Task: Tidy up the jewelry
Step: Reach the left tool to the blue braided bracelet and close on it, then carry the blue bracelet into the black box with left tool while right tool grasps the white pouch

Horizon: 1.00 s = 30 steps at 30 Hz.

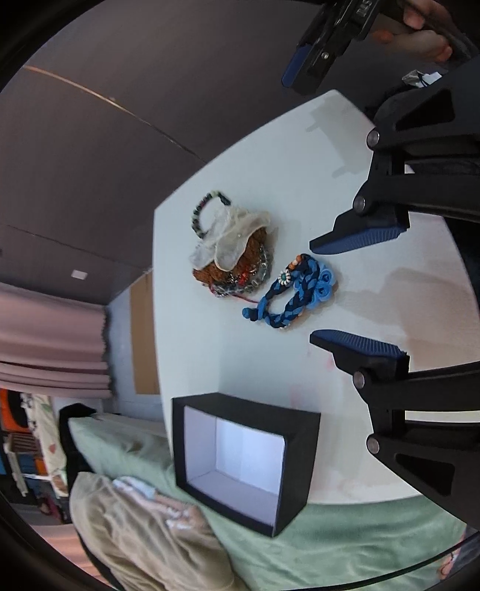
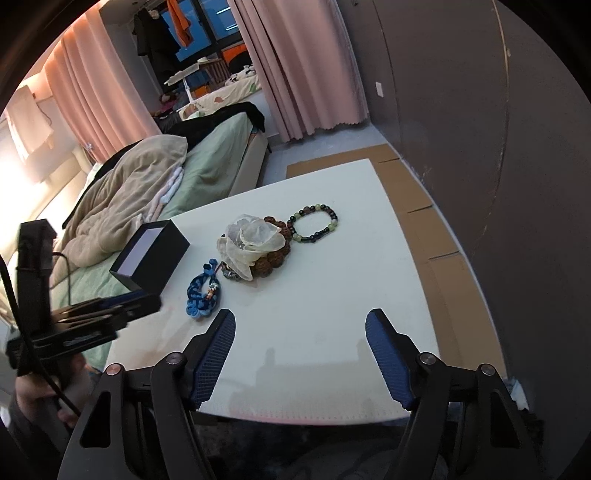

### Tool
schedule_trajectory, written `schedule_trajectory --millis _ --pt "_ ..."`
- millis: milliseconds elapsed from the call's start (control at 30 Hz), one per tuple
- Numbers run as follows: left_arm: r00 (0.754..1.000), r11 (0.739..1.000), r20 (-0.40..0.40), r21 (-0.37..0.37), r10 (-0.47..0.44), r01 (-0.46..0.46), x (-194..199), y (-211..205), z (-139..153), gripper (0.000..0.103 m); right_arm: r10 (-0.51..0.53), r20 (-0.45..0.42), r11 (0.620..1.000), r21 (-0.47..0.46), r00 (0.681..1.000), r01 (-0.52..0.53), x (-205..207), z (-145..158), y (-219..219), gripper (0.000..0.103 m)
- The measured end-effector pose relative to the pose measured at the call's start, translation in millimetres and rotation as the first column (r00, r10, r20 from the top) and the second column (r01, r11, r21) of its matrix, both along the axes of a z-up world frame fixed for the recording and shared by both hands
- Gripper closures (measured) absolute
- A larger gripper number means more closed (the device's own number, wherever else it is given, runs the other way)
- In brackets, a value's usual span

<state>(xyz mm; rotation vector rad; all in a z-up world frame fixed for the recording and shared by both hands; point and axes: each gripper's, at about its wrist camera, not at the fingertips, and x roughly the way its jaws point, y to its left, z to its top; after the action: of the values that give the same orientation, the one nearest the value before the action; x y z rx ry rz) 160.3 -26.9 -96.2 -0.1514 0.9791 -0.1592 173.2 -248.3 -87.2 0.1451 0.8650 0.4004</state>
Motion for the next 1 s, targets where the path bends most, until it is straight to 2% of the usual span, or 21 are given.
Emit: schedule_trajectory --millis 100,333,567,633,667,700,733,767,833,1000 --pt "0.999 1.0 -0.037 0.001 0.004 -0.004 13.3 -2.5 -10.0 0.061 0.013 -0.017 1.0 0.015 1.0 -0.013 8.7 -2.7 1.6 0.029" --pt "0.994 0.998 -0.11 0.065 0.026 -0.019 36.0 -6.0 -32.5 0.061 0.044 -0.058 0.998 0.037 0.997 -0.042 25.3 -8.2 7.9 0.029" --pt "0.987 0.998 -0.158 0.044 0.042 -0.035 53.3 -5.7 -39.5 0.062 0.078 -0.099 0.994 0.081 0.992 -0.07 44.8 -14.4 19.1 0.029" --pt "0.987 0.998 -0.153 0.062 0.043 -0.034 56.2 -8.4 -40.2 0.063 0.085 -0.114 0.993 0.097 0.99 -0.074 51.0 -16.1 23.0 0.029" --pt "0.988 0.997 -0.148 0.067 0.043 -0.034 57.7 -8.8 -40.7 0.067 0.091 -0.119 0.992 0.104 0.989 -0.079 55.4 -16.5 26.0 0.029" --pt "0.988 0.998 -0.144 0.053 0.046 -0.038 58.8 -7.1 -40.9 0.081 0.096 -0.123 0.99 0.111 0.988 -0.083 58.8 -16.9 27.8 0.029" --pt "0.987 0.999 -0.153 0.016 0.041 -0.039 61.0 -4.1 -41.3 0.091 0.1 -0.129 0.989 0.122 0.987 -0.084 63.0 -17.4 29.8 0.03" --pt "0.985 0.999 -0.166 -0.008 0.044 -0.046 62.5 -1.5 -41.8 0.092 0.102 -0.138 0.987 0.136 0.985 -0.083 67.9 -18.1 31.7 0.031" --pt "0.985 0.998 -0.164 0.013 0.06 -0.058 62.7 1.2 -39.1 0.093 0.108 -0.151 0.985 0.15 0.983 -0.085 75.7 -18.8 37.1 0.037" --pt "0.994 0.998 -0.089 0.004 0.058 -0.058 53.2 12.5 -11.6 0.094 0.134 -0.18 0.982 0.157 0.975 -0.106 92.3 -22.1 52.2 0.042"
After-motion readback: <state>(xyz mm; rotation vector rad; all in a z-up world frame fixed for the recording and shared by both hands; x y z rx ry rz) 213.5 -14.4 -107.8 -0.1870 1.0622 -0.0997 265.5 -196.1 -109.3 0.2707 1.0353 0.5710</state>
